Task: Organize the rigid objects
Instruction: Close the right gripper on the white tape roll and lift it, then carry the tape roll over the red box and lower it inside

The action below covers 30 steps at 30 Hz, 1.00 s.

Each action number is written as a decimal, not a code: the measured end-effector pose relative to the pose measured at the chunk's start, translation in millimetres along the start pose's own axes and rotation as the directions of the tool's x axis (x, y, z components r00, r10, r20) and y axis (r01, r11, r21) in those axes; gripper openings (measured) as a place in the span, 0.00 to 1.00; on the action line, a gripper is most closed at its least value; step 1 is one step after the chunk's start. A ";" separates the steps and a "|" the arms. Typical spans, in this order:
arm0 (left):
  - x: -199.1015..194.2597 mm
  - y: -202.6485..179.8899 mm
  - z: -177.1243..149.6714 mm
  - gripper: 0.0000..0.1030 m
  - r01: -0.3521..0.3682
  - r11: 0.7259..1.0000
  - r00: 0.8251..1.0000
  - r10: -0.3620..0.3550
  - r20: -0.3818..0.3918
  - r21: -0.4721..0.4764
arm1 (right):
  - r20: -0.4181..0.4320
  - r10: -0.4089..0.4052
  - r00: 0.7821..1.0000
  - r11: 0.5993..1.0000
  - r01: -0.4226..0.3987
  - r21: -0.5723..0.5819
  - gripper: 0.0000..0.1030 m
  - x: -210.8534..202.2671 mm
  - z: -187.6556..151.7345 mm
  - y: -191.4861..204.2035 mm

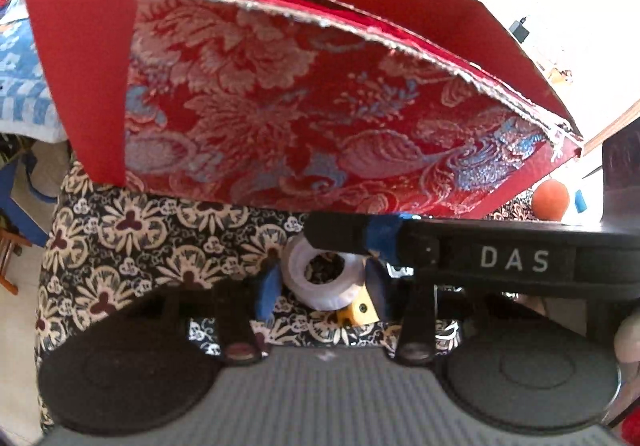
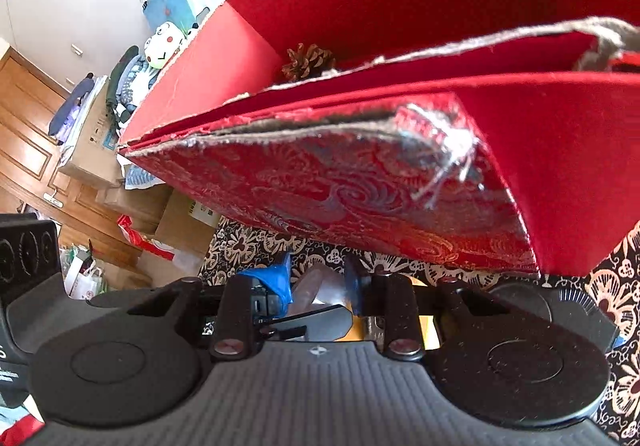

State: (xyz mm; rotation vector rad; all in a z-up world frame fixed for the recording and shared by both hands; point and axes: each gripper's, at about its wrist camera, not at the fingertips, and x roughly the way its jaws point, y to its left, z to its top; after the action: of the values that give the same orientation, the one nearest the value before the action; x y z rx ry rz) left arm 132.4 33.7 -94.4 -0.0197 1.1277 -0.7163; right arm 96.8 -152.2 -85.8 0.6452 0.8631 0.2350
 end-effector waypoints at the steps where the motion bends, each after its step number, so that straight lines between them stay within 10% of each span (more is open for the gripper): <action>1: -1.7 -0.1 -1.8 0.42 -0.006 1.000 1.000 0.006 0.004 0.001 | -0.001 0.003 1.000 1.000 -0.003 -0.004 0.12 -0.7 -0.9 0.2; 19: -59.1 -48.6 7.0 0.41 0.061 0.983 0.992 -0.079 0.096 0.170 | 0.156 0.057 0.986 0.991 -0.076 0.114 0.09 -65.5 -9.0 1.8; 30: -104.9 -88.3 67.7 0.41 0.105 0.941 0.955 -0.185 0.231 0.321 | 0.364 0.062 0.929 0.996 -0.084 0.044 0.09 -123.2 40.8 21.4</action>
State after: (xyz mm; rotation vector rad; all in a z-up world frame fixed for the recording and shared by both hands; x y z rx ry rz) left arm 118.8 -2.0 53.7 0.0649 0.7609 -0.9876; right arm 50.7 -207.3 24.5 0.7490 0.4913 0.1506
